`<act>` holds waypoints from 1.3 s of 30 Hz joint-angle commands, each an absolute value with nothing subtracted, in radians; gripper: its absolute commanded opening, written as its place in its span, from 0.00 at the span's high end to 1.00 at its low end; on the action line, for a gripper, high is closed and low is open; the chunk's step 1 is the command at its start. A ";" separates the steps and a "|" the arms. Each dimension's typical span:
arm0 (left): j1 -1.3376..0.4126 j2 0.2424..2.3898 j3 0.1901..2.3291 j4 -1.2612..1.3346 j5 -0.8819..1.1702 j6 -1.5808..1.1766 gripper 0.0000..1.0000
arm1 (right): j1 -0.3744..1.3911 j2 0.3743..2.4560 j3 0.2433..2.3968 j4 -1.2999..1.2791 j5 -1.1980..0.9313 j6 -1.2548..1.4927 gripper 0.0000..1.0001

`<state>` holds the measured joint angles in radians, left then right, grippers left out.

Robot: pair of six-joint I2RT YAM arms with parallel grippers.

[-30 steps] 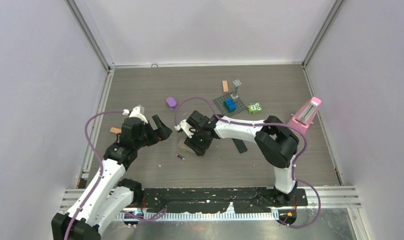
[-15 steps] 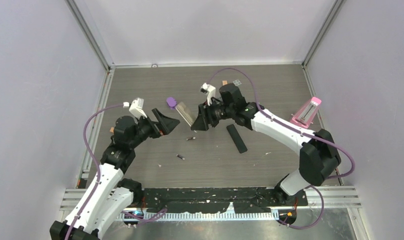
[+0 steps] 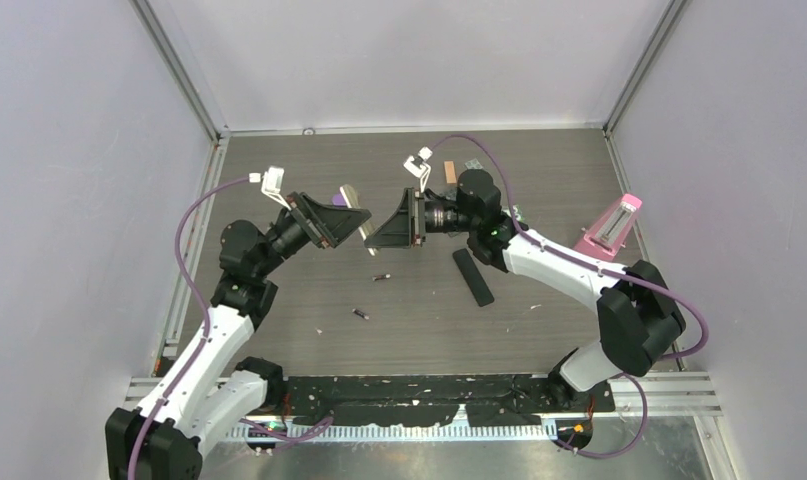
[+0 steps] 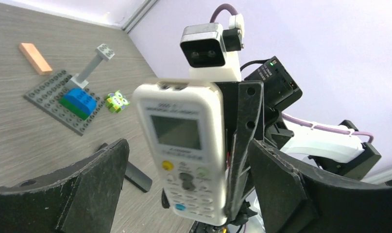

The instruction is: Load the batteries into the remote control

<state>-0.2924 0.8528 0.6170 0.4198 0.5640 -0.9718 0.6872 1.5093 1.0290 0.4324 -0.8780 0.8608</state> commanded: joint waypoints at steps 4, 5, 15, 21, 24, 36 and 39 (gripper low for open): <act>-0.288 0.871 0.635 0.616 0.632 -1.059 0.20 | 0.691 1.511 1.009 0.813 -0.949 1.141 0.68; -0.287 0.878 0.636 0.626 0.638 -1.065 0.23 | 0.691 1.513 1.006 0.825 -0.949 1.149 0.68; -0.287 0.936 0.651 0.640 0.682 -1.076 0.70 | 0.690 1.578 1.015 0.875 -0.953 1.236 0.66; -0.287 0.938 0.656 0.570 0.665 -1.022 1.00 | 0.684 1.574 1.013 0.832 -0.920 1.223 0.39; -0.287 0.913 0.681 0.390 0.603 -0.913 1.00 | 0.672 1.563 1.017 0.736 -0.884 1.166 0.18; -0.272 0.923 0.815 -0.349 -0.070 -0.557 1.00 | 0.614 1.478 1.051 -0.071 -0.425 0.747 0.00; -0.242 1.001 0.818 -0.389 -0.098 -0.525 1.00 | 0.614 1.475 1.086 -0.276 -0.222 0.673 0.00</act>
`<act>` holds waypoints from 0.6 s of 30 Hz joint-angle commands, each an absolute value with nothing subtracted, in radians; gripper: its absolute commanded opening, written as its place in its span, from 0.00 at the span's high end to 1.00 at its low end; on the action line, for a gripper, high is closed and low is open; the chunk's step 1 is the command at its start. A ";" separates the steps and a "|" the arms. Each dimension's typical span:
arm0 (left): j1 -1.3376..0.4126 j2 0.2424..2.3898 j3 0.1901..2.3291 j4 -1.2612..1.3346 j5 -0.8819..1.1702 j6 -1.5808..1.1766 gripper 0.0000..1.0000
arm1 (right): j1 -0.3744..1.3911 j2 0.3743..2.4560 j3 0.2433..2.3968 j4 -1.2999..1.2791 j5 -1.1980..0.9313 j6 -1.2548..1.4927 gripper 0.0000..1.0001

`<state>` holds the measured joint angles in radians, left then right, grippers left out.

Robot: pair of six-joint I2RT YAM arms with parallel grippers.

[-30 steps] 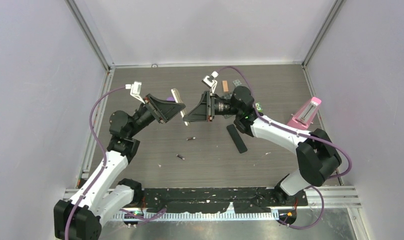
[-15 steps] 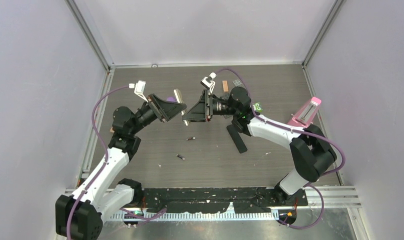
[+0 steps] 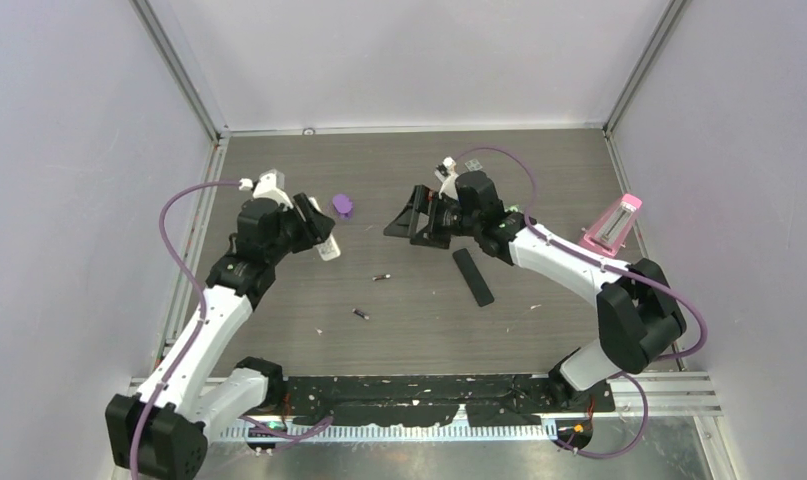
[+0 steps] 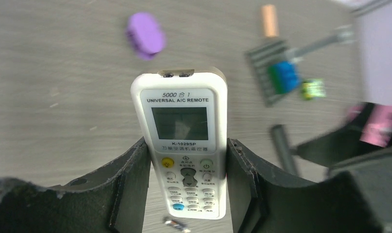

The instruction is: Load the batteries into the remote control

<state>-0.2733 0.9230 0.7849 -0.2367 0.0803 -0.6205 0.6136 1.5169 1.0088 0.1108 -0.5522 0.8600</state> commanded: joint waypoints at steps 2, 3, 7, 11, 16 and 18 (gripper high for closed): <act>-0.223 1.057 0.819 -0.405 -0.112 -0.512 1.00 | 0.614 1.460 1.087 -0.372 -0.010 0.646 0.00; -0.209 1.096 0.820 -0.410 -0.115 -0.508 1.00 | 0.614 1.445 1.074 -0.407 0.033 0.631 0.01; -0.149 1.213 0.825 -0.412 -0.105 -0.497 1.00 | 0.614 1.407 1.033 -0.482 0.236 0.582 0.01; -0.113 1.323 0.867 -0.447 -0.097 -0.494 1.00 | 0.613 1.400 0.998 -0.519 0.326 0.537 0.01; -0.108 1.445 0.947 -0.516 -0.118 -0.484 1.00 | 0.603 1.418 0.942 -0.501 0.343 0.509 0.00; -0.104 1.483 0.971 -0.532 -0.119 -0.480 0.99 | 0.599 1.435 0.932 -0.497 0.340 0.496 0.00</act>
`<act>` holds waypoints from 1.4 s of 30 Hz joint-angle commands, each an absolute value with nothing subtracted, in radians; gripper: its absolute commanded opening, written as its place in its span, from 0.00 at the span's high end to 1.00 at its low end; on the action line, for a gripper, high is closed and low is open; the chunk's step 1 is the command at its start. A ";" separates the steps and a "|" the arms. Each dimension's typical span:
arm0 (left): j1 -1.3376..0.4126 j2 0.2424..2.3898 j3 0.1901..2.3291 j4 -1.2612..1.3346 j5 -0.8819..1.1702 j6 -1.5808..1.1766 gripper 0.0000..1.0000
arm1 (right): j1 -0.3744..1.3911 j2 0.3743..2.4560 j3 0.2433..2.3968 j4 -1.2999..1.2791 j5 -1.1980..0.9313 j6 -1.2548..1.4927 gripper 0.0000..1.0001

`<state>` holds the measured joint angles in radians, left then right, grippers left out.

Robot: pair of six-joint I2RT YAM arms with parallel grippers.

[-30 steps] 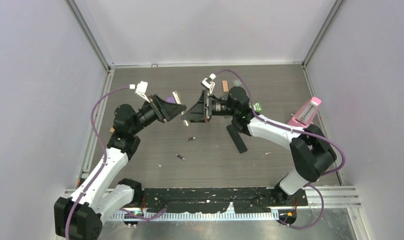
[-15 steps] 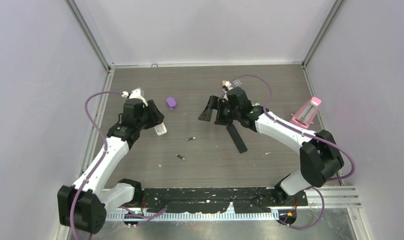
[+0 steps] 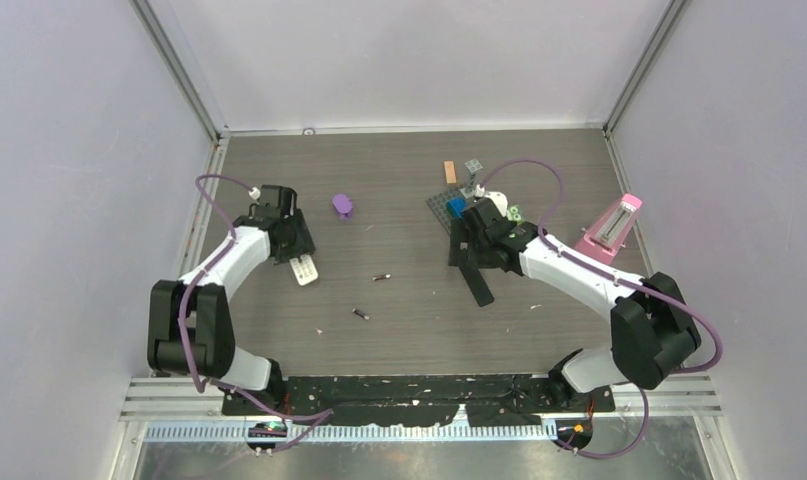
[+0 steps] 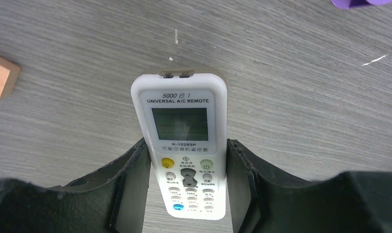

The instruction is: Load the batteries into the remote control

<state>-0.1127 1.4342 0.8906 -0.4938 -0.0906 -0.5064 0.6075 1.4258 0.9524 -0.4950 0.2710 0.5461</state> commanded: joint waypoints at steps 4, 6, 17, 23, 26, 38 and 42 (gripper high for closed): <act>-0.092 1.543 0.998 -0.561 -0.125 -0.464 0.95 | 0.592 1.467 0.917 -0.492 0.332 0.477 0.00; -0.086 1.564 1.006 -0.568 -0.133 -0.458 0.94 | 0.587 1.480 0.910 -0.486 0.323 0.468 0.00; -0.077 1.654 1.038 -0.581 -0.131 -0.453 0.80 | 0.554 1.555 0.911 -0.461 0.261 0.437 0.00; -0.074 1.666 1.047 -0.594 -0.139 -0.469 0.71 | 0.540 1.591 0.916 -0.446 0.227 0.426 0.01; -0.074 1.664 1.047 -0.604 -0.141 -0.472 0.65 | 0.533 1.606 0.916 -0.440 0.203 0.426 0.01; -0.073 1.637 1.041 -0.604 -0.141 -0.475 0.44 | 0.529 1.634 0.923 -0.436 0.172 0.420 0.04; -0.073 1.637 1.045 -0.612 -0.139 -0.456 0.42 | 0.528 1.633 0.922 -0.435 0.164 0.415 0.05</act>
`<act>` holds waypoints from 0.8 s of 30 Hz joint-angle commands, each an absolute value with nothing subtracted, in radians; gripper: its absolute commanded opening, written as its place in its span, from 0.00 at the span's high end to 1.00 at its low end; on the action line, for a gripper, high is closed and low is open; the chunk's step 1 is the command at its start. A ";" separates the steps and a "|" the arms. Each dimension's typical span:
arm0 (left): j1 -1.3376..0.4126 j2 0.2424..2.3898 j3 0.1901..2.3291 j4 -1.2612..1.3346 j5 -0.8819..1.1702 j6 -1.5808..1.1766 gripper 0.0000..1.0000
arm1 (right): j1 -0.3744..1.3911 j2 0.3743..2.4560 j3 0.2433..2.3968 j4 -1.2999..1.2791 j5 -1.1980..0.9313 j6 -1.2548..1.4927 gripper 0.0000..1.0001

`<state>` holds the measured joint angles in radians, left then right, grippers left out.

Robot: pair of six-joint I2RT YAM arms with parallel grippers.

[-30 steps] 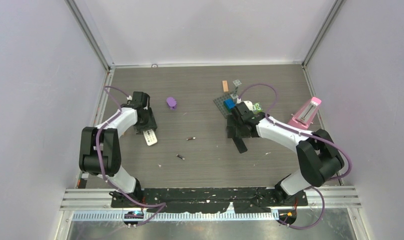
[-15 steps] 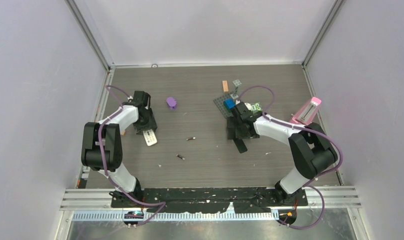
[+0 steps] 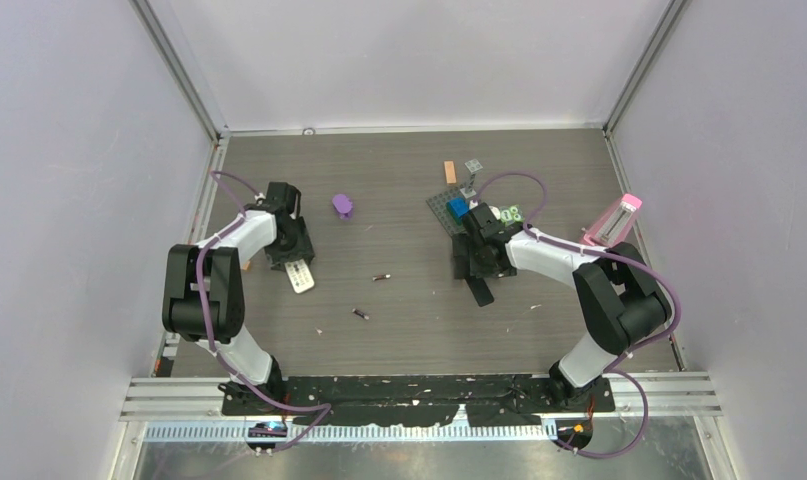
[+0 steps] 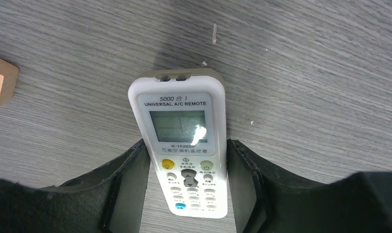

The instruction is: Load the batteries into the remote control

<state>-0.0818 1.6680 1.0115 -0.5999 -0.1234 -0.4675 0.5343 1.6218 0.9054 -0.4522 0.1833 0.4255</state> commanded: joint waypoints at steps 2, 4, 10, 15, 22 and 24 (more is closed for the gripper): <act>-0.073 1.642 1.050 -0.621 -0.139 -0.448 0.42 | 0.529 1.632 0.922 -0.436 0.160 0.414 0.05; -0.073 1.642 1.051 -0.625 -0.137 -0.444 0.42 | 0.529 1.631 0.922 -0.435 0.156 0.413 0.05; -0.074 1.636 1.052 -0.627 -0.140 -0.426 0.30 | 0.529 1.625 0.917 -0.429 0.146 0.412 0.04; -0.074 1.620 1.048 -0.626 -0.143 -0.423 0.23 | 0.529 1.617 0.908 -0.420 0.134 0.411 0.03; -0.074 1.542 1.049 -0.637 -0.168 -0.428 0.22 | 0.529 1.634 0.908 -0.420 0.100 0.405 0.06; -0.074 1.518 1.049 -0.642 -0.171 -0.430 0.22 | 0.529 1.636 0.906 -0.419 0.093 0.404 0.08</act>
